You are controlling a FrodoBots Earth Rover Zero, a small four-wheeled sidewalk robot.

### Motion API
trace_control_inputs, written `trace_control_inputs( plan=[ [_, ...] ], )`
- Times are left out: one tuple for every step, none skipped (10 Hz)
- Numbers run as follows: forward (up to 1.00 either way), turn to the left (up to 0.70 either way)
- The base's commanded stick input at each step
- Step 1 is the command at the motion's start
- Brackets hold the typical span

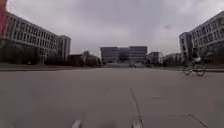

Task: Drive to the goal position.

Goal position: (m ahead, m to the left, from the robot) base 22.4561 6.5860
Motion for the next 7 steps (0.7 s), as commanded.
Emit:
trace_control_inputs(
  plan=[
    [0.70, 0.00],
    [0.70, 0.00],
    [0.70, 0.00],
    [0.70, 0.00],
    [0.70, 0.00],
    [0.70, 0.00],
    [0.70, 0.00]
  ],
)
